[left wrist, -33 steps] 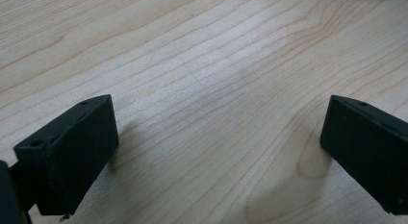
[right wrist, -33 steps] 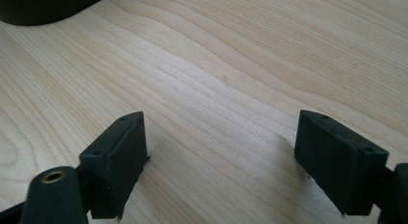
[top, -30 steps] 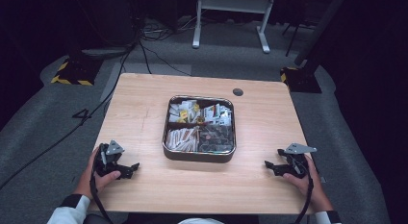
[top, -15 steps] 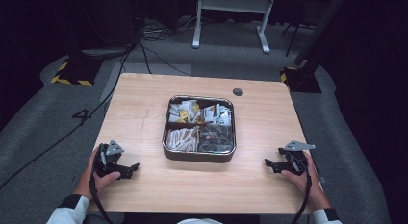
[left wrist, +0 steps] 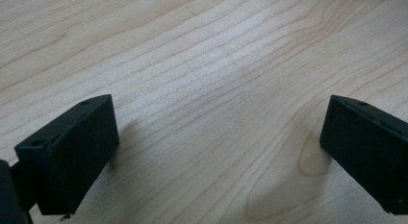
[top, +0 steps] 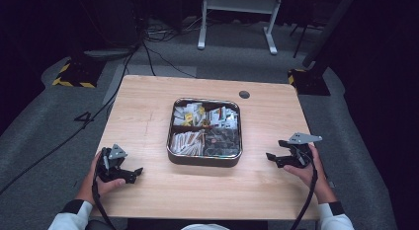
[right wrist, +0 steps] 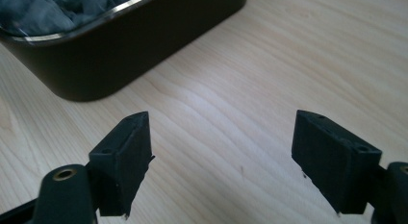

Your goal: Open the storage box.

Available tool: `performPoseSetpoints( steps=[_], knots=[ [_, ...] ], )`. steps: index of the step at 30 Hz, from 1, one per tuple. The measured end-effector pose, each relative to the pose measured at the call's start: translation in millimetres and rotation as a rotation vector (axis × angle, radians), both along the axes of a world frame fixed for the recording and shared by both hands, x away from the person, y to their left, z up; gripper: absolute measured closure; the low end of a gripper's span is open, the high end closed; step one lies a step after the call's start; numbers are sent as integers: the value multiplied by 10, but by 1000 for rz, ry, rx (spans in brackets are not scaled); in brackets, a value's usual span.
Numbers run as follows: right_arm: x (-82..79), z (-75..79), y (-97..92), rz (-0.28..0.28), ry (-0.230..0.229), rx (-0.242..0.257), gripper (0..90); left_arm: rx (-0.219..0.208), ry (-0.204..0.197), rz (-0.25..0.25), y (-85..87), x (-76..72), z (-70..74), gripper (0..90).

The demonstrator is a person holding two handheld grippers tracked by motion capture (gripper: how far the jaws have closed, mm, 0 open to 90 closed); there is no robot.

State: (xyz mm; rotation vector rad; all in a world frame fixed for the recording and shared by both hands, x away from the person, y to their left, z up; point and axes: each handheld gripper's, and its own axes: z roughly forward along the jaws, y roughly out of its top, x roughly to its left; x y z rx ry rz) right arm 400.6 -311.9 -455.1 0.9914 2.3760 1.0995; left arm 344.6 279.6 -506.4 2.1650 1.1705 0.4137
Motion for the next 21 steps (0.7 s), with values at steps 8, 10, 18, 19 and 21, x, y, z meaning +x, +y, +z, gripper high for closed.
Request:
performPoseSetpoints(
  steps=[8, 10, 18, 19, 21],
  knots=[
    [118, 228, 239, 58, -28, 5, 247, -1, -3, 2, -2, 0, -2, 2],
    [153, 301, 305, 76, -38, 11, 249, 0, -2, 1, -1, 0, -2, 2],
    [308, 525, 715, 151, -52, -1, 283, 0, 0, 0, 0, 0, 0, 2],
    [330, 548, 773, 162, -55, -4, 297, -1, -2, 1, -1, 0, -2, 2],
    [369, 582, 894, 184, -54, -8, 298, 0, 0, 0, 0, 0, 0, 2]
  ],
)
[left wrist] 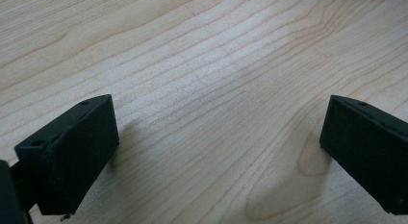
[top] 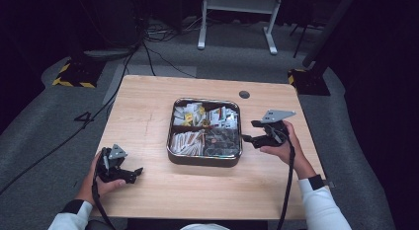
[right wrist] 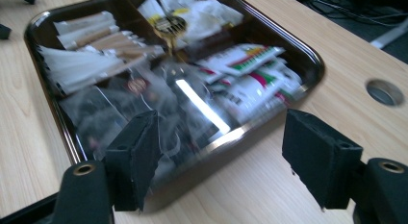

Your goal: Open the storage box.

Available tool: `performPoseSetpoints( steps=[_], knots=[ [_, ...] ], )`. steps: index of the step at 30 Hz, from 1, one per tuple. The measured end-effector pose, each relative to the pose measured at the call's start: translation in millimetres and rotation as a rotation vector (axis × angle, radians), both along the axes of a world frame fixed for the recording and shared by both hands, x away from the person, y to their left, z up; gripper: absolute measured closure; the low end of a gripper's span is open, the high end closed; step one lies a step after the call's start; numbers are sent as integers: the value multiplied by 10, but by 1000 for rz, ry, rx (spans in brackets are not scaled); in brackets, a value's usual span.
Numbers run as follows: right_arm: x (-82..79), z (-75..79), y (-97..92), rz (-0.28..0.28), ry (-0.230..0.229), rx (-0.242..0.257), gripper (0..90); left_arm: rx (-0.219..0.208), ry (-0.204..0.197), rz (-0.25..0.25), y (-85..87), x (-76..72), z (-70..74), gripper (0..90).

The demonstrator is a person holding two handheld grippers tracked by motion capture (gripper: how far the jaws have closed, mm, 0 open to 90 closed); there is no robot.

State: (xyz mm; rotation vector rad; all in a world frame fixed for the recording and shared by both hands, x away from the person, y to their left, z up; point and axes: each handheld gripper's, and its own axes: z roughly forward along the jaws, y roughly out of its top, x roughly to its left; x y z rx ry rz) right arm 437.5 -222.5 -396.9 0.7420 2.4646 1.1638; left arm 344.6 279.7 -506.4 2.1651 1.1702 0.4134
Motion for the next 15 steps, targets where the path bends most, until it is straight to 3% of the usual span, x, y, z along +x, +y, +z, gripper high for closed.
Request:
performPoseSetpoints(
  steps=[15],
  knots=[
    [302, -21, 789, 111, 52, -88, 330, 0, -3, 3, -2, -1, -2, 2]
  ],
)
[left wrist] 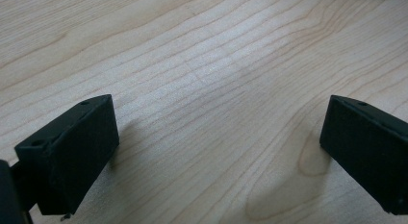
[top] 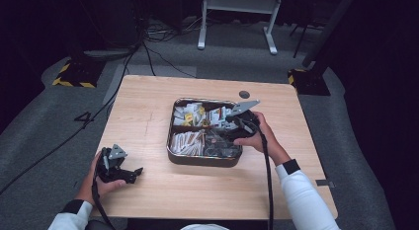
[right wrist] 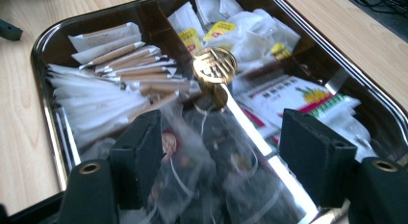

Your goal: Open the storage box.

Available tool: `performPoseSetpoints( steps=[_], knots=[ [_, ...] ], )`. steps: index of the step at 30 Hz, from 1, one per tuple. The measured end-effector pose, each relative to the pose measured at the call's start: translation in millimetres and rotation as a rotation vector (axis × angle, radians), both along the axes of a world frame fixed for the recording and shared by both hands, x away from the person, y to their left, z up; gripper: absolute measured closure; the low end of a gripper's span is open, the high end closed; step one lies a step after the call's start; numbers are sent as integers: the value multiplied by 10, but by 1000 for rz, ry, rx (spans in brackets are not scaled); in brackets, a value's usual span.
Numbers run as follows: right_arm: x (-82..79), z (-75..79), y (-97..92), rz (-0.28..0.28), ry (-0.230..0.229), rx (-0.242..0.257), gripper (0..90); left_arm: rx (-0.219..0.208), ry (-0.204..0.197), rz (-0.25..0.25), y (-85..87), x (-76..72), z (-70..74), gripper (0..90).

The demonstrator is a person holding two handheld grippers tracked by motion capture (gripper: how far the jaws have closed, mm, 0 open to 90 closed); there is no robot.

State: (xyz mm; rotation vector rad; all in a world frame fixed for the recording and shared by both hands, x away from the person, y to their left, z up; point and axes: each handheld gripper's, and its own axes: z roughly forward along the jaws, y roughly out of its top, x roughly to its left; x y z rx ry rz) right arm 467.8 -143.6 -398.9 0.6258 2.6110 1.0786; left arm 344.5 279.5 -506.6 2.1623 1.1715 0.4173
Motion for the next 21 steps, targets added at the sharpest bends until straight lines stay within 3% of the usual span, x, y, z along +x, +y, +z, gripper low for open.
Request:
performPoseSetpoints(
  steps=[12, 21],
  knots=[
    [210, -103, 449, 31, 46, -56, 362, 0, 0, -1, 0, 0, 0, 2],
    [331, -217, 617, 23, 78, -92, 401, 0, -1, 0, 0, 0, -1, 2]
  ],
)
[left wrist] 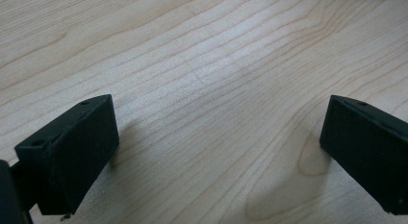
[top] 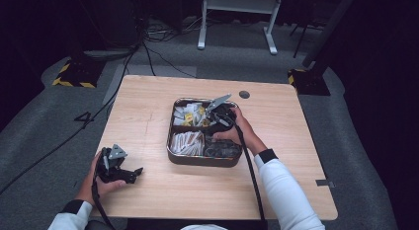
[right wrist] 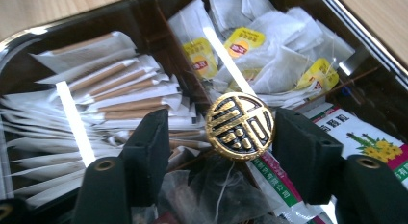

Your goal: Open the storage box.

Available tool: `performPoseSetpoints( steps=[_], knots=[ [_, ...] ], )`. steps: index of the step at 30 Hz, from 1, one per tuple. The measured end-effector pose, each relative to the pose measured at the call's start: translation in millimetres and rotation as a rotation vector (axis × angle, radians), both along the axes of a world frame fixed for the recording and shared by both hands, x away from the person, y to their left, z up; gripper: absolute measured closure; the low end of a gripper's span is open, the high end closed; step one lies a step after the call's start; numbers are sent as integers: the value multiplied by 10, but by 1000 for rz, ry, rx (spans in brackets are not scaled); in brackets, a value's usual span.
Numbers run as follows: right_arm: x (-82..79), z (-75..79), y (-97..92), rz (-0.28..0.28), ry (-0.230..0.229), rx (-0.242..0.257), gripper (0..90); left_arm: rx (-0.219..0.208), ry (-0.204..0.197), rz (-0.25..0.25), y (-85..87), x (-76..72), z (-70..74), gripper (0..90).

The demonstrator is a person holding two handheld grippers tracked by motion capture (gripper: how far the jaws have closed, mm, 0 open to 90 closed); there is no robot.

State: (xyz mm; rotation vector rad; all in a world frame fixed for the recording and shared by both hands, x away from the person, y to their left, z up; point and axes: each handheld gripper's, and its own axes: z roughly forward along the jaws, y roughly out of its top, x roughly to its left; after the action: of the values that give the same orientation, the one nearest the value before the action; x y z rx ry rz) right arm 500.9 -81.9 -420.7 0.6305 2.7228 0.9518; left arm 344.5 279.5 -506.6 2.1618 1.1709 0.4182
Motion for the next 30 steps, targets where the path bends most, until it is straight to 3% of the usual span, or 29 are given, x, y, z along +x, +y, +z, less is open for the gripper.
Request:
performPoseSetpoints(
  steps=[3, 10, 14, 22, 30],
  knots=[
    [34, -52, 26, -4, 14, -13, 435, 1, 1, 1, -1, -1, 1, 2],
    [46, -88, -25, -49, 8, 49, 580, 2, 1, 2, -1, -3, 2, 3],
    [43, -102, -41, -53, 2, 69, 585, 2, 1, 2, -2, -5, 2, 5],
    [25, -77, -55, -57, -9, 62, 588, 2, 0, 2, -2, -5, 2, 5],
    [3, 38, -82, -55, -19, 73, 588, 2, 1, 2, -2, -5, 2, 5]
  ],
)
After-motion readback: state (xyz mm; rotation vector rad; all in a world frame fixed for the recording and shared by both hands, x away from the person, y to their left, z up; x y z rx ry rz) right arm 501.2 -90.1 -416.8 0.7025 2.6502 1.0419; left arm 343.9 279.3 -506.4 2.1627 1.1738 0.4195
